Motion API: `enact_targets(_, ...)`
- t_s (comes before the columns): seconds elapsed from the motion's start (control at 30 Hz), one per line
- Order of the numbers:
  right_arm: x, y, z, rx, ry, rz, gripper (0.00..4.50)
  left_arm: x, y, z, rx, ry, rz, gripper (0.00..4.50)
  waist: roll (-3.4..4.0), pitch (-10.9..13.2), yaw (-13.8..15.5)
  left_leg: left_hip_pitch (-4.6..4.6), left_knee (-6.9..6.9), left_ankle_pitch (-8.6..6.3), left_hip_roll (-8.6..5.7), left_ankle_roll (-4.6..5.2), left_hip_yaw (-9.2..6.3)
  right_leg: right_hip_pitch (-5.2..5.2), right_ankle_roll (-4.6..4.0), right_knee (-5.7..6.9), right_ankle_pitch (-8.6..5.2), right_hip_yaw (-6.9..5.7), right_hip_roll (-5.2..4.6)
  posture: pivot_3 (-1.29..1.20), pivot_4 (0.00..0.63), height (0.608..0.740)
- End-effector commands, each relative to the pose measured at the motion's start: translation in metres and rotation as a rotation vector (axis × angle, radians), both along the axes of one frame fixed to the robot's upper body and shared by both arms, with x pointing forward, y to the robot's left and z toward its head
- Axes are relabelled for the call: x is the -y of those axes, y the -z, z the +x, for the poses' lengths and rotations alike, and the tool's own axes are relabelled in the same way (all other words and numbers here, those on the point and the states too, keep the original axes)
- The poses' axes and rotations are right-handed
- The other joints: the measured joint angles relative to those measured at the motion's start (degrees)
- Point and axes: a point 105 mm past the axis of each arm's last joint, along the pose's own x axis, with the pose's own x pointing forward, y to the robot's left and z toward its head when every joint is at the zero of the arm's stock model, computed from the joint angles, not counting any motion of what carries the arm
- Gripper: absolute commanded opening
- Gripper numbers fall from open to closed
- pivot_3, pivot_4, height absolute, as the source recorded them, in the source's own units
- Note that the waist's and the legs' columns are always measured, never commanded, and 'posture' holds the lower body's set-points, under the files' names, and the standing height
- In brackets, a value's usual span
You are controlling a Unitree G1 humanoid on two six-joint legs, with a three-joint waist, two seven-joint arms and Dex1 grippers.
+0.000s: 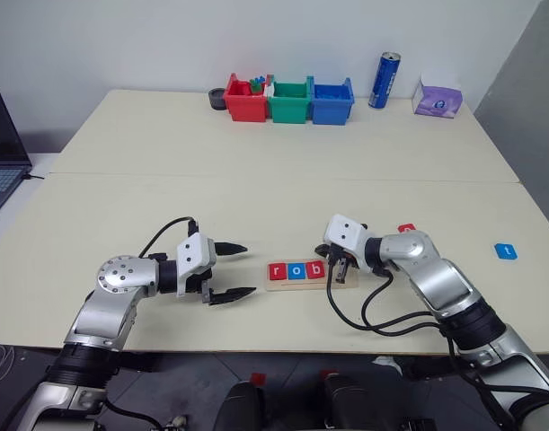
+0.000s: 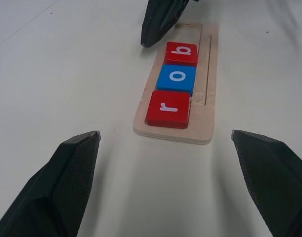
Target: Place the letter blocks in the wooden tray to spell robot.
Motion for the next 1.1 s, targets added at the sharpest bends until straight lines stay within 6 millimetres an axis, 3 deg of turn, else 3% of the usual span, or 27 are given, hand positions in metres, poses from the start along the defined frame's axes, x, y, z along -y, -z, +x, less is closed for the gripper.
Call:
enact_targets(0.03,-0.007,-0.012,-0.003,0.037,-0.06,0.005,0.04,0.001,-0.008,0.001,0.042,0.002,-0.006,4.5,0.0,0.0,0.0,0.0,0.0,0.0,0.0,0.0,0.0,0.0,0.0,0.0,0.0,0.0,0.0,0.0,0.15,0.74)
enact_targets(0.47,-0.01,-0.011,-0.01,0.021,-0.086,0.014,0.04,0.001,-0.008,0.0,0.045,-0.001,-0.004,4.5,0.0,0.0,0.0,0.0,0.0,0.0,0.0,0.0,-0.02,0.0,0.0,0.01,0.0,-0.02,0.0,0.0,0.15,0.74)
enact_targets(0.6,-0.01,-0.025,-0.005,0.063,-0.065,0.051,0.04,0.001,-0.008,0.0,0.046,-0.002,-0.004,4.5,0.0,0.0,0.0,0.0,0.0,0.0,0.0,0.0,-0.02,0.0,0.0,0.01,0.0,-0.01,0.0,0.0,0.15,0.74)
enact_targets(0.7,-0.007,-0.03,-0.012,0.044,-0.086,0.059,0.04,0.0,-0.009,0.0,0.044,-0.004,-0.004,4.5,0.0,0.0,0.0,0.0,0.0,0.0,0.0,0.0,-0.02,0.0,0.0,0.01,0.0,-0.01,0.0,0.0,0.15,0.74)
enact_targets(0.87,0.005,-0.024,-0.033,-0.028,-0.139,-0.003,0.04,-0.004,-0.008,0.0,0.04,-0.009,0.0,4.5,0.0,0.0,0.13,-0.02,0.0,0.0,-0.01,0.0,-0.06,0.01,0.0,-0.02,0.0,-0.04,-0.02,0.0,0.15,0.74)
enact_targets(1.1,0.014,-0.015,-0.033,-0.039,-0.127,-0.072,0.04,-0.008,-0.004,-0.001,0.031,-0.009,0.005,4.5,0.0,0.0,-0.04,0.01,0.01,0.0,0.01,0.0,-0.02,0.0,0.01,0.01,-0.01,-0.02,0.0,0.0,0.15,0.74)
